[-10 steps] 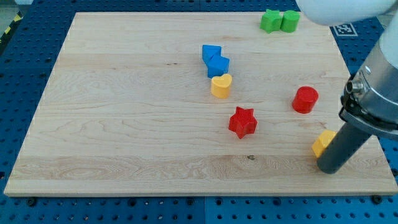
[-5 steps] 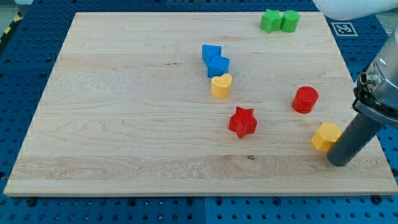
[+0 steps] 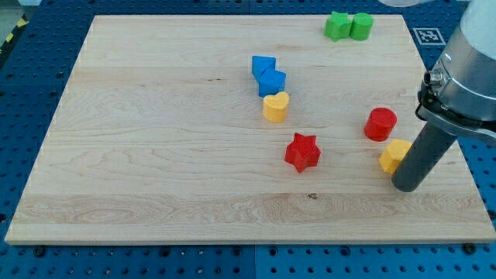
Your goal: Drag the yellow hexagon towards the center
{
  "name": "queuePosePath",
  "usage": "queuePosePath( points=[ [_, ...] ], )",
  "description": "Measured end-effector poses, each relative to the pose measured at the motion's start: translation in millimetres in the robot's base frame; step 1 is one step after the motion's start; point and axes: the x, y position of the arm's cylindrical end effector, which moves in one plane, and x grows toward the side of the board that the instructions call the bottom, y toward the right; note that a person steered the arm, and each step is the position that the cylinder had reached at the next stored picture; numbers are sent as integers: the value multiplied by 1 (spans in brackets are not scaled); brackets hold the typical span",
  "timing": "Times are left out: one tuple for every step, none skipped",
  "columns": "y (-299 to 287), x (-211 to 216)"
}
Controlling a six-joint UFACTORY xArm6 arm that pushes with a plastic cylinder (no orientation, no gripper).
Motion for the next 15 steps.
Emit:
queuePosePath(
  points=[
    [0, 0],
    [4, 12],
    [8, 32],
    [15, 37],
    [22, 25],
    [22, -9],
    [18, -18],
    [-12, -43],
    [-12, -54],
    [-15, -61],
    [-46, -65],
    [-84, -73],
    [-102, -89],
    [-109, -96],
    [-110, -96]
  ],
)
